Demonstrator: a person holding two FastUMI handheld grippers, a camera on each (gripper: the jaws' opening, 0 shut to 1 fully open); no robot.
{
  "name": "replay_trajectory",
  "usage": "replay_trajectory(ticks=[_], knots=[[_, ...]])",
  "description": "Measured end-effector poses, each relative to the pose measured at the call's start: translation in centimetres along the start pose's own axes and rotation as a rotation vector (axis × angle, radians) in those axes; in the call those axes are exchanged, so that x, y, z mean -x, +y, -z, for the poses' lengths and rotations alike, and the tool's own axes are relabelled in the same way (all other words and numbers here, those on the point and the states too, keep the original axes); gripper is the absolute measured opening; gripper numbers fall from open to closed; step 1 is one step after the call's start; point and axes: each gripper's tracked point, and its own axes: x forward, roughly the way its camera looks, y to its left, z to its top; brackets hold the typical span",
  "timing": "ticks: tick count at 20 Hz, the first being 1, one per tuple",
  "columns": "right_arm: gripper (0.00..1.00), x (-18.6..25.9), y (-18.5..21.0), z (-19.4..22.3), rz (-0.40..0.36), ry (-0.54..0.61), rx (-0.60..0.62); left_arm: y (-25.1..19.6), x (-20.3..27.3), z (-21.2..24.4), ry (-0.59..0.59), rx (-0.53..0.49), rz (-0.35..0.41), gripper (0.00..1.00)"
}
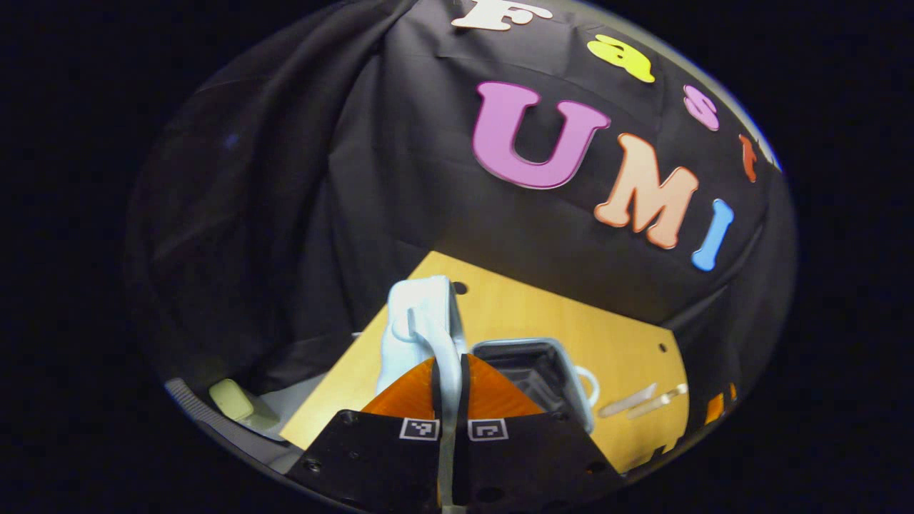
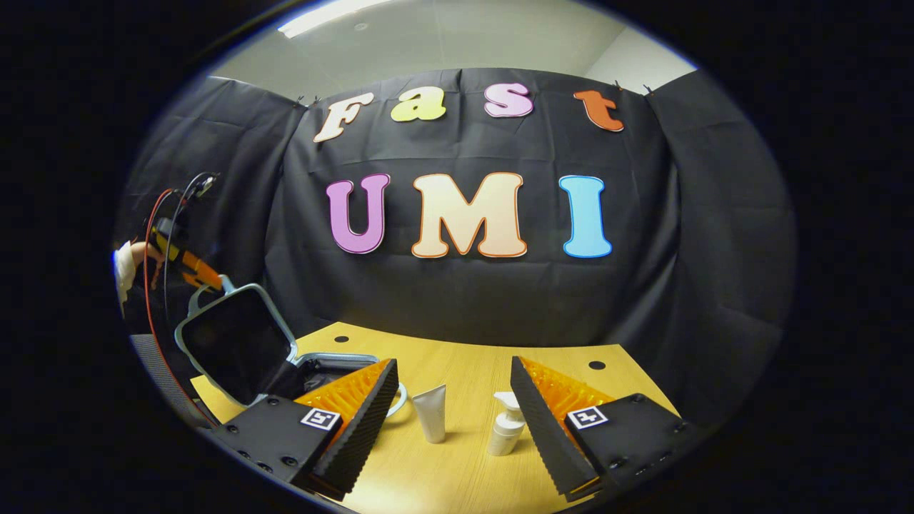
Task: First open the suitcase, pack the skin care products into it, and then close the suitcase.
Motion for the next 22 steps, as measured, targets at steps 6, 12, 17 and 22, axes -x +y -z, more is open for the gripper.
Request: replay_trajectory(ticks=[6,12,17,22], knots=[[0.99,-0.2,0.5,1.3,0.022,0.020,0.007,7.9,-1.5,7.2,0.090,-0.023,-0.119,0.00],[0.99,-0.1,2.7,2.0,0.039,0.007,0.031,9.7,-4.9,14.7,0.140,0.123,-0.120,0.00],[0.99,-0.1,3.3,2.7,0.044,0.027,0.040,10.8,-6.8,19.7,0.188,0.169,-0.163,0.00],[0.99,0.1,3.7,3.1,0.041,0.033,0.062,11.8,-7.1,21.0,0.178,0.205,-0.210,0.01]])
